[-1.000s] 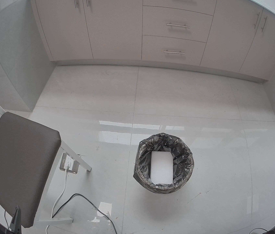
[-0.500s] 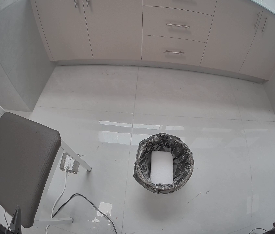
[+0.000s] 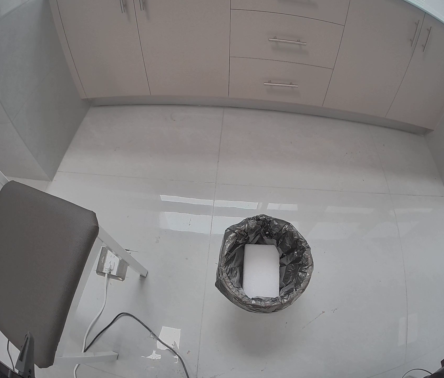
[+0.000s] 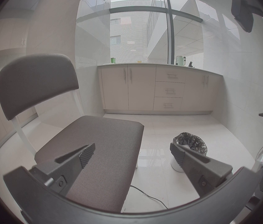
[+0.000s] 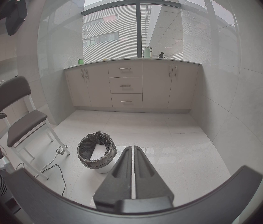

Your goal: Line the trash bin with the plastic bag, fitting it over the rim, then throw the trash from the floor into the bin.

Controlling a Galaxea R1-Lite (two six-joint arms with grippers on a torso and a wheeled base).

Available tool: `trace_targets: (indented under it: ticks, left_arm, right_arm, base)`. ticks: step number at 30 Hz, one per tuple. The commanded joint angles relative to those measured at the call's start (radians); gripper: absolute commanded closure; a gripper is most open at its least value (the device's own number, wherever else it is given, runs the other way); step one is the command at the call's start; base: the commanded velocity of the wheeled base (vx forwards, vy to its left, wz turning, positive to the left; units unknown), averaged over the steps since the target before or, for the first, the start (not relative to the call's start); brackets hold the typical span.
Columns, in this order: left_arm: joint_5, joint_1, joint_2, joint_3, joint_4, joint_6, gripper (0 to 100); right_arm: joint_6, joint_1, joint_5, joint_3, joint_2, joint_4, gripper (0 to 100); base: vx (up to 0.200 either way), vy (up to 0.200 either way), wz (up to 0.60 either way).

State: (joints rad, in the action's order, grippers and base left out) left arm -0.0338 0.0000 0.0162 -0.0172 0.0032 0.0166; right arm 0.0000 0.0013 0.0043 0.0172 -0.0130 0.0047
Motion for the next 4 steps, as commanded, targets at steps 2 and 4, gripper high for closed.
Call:
trace_targets:
  ticks: [2, 4]
  left_arm:
    - [0.000, 0.000, -0.015, 0.017, 0.000, 0.000, 0]
    - [0.000, 0.000, -0.015, 0.017, 0.000, 0.000, 0]
  right_arm:
    - [0.002, 0.000, 0.000, -0.016, 0.011, 0.000, 100]
    - [0.002, 0.000, 0.000, -0.016, 0.011, 0.000, 100]
  base:
    - [0.000, 0.000, 0.00]
    - [0.000, 0.000, 0.00]
